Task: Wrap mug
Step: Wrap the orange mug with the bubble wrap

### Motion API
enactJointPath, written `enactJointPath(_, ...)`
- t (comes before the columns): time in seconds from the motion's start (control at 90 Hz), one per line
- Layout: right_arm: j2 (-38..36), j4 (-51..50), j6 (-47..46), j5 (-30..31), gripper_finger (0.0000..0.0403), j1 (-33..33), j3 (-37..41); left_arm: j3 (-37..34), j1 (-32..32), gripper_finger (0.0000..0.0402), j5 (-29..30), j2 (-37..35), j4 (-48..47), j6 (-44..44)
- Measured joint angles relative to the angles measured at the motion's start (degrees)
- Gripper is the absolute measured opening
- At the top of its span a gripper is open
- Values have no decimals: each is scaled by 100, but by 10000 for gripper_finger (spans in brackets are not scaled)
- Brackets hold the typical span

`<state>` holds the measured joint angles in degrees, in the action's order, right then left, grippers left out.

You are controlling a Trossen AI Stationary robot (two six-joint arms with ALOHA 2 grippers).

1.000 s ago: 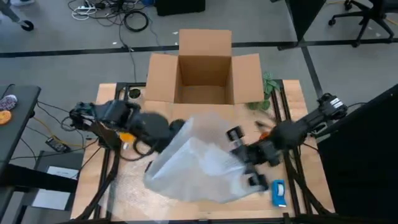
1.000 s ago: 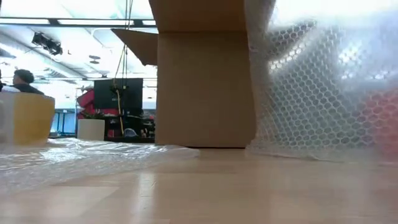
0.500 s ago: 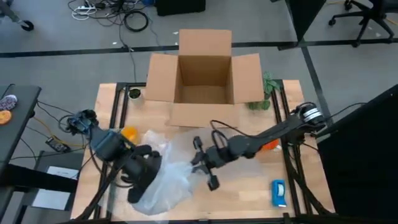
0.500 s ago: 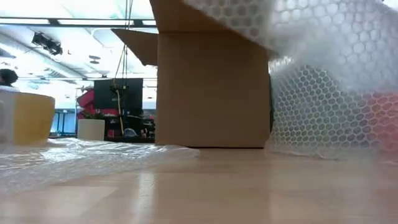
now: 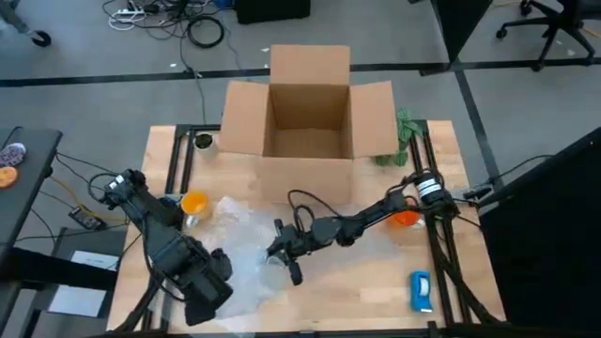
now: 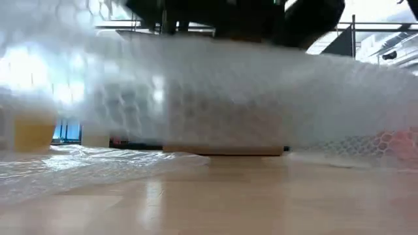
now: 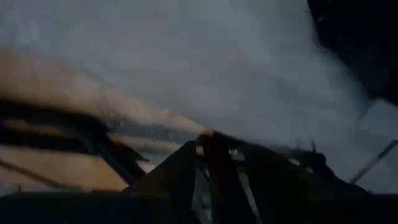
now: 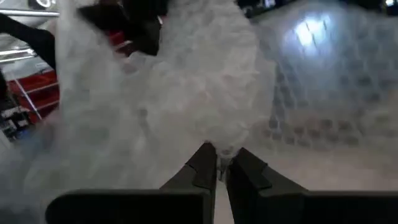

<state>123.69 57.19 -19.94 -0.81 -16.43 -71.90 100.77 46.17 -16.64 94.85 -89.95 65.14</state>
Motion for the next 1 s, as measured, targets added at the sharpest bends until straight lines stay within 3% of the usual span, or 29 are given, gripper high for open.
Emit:
enactJointPath(0.356,369,-48,15,87,0,51,0,-74,120,121,26,-67,-7,27)
enactJointPath(0.411,369,-41,110,79,0,59,-2,-74,113,121,536,-102,-5,-291)
enactJointPath(0.511,358,26,201,66,0,123,-2,-74,96,122,2369,-120,156,-888)
enactJointPath(0.567,300,-63,212,81,0,164,0,-74,101,123,3018,-120,271,-1186)
enactJointPath(0.644,135,-105,378,162,0,197,0,-74,115,129,3565,-120,421,-1345)
enactJointPath(0.822,-523,-460,1134,287,0,174,-1,-72,195,160,4182,-120,742,-1334)
enactJointPath(1.0,-1117,-1274,1805,867,0,14,-2,-72,558,201,5691,-116,1487,-1705)
